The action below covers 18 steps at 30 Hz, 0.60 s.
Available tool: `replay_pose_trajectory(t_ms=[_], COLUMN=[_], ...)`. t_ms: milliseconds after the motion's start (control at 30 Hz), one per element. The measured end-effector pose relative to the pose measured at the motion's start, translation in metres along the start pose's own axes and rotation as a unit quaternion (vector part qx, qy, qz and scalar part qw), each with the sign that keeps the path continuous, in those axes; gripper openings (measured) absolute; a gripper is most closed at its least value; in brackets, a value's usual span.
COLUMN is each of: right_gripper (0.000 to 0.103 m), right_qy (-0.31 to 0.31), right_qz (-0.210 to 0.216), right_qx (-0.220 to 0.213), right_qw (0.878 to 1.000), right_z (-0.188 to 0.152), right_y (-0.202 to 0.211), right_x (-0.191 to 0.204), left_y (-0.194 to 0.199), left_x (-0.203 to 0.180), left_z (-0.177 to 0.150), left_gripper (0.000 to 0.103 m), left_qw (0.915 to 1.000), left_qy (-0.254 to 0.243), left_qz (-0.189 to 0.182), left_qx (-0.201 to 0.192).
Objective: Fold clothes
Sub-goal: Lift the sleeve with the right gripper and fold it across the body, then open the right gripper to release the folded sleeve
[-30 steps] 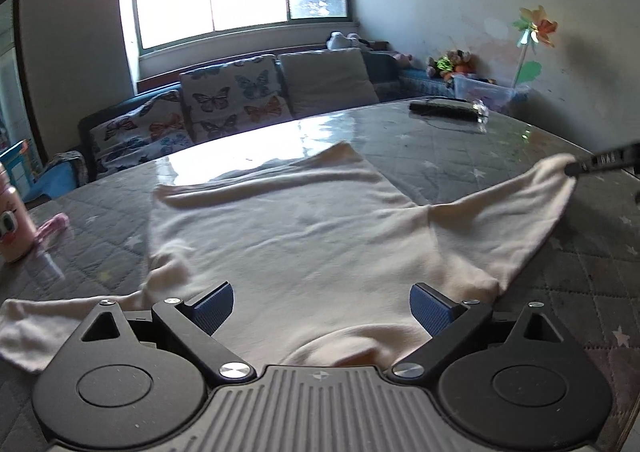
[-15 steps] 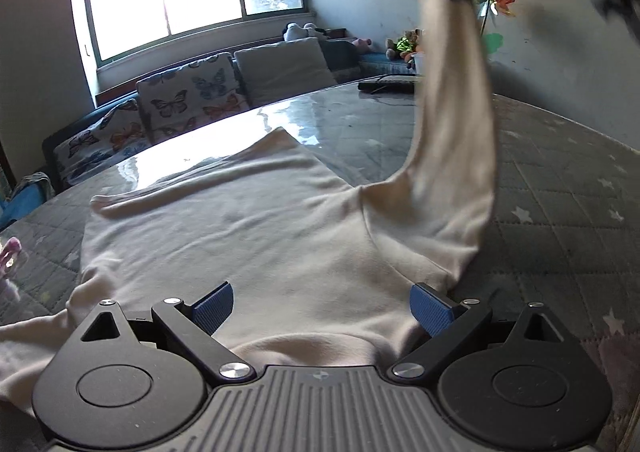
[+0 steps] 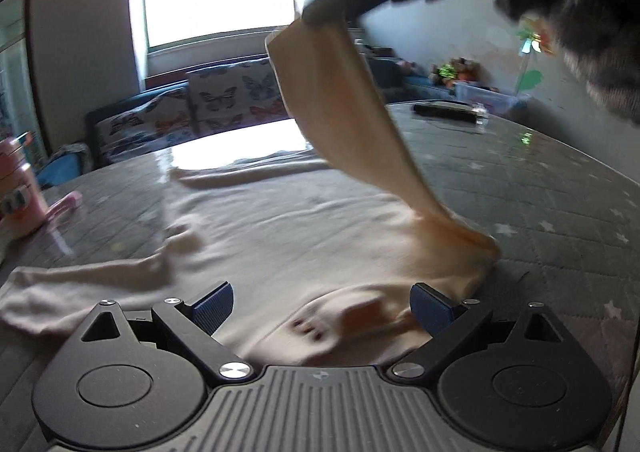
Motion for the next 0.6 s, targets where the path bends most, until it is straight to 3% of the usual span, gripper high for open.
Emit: replay_pose_trajectory(t_ms=[167,300,500,600], right_gripper=[0.019,0.028,0.028,0.028], right_qy=[-0.003,0.001,-0.014,-0.025], right_qz=[0.025,0.022,-0.025,-0.049], right_qx=[0.037,0.055,0.110,0.138], right_qw=[0.999,0.998,0.994,0.989], right_z=[-0.018,-0.035,-0.094,-0.125], right_y=[-0.034,-0.027,-0.009,0.000], right_x=[0.021,0.016,-0.018,-0.036], left_y=[0.003,0.008,0.011,0.006], left_x=[0.031,0.048,0.060,0.063], left_z=[-0.008,-0.010,0.002,0.008], left_gripper=[0.097,0.097,0.096,0.088], left_qw=[0.9990,0.9978,0.9962,0.9957], left_qy=[0.029,0.043,0.061,0.067], left_qz=[0.032,0.049,0.061,0.064], left_qx=[0.010,0.009,-0.007,-0.009])
Point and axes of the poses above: each gripper's, at about its wrist camera, not at the fingertips, and y roughly against the way its jaws point, x to its left, z to its top, the point moved 10 cm from there along -y, roughly the way its jaws point, and after that the axes turned 10 degrees about z, right-handed, at the moved point
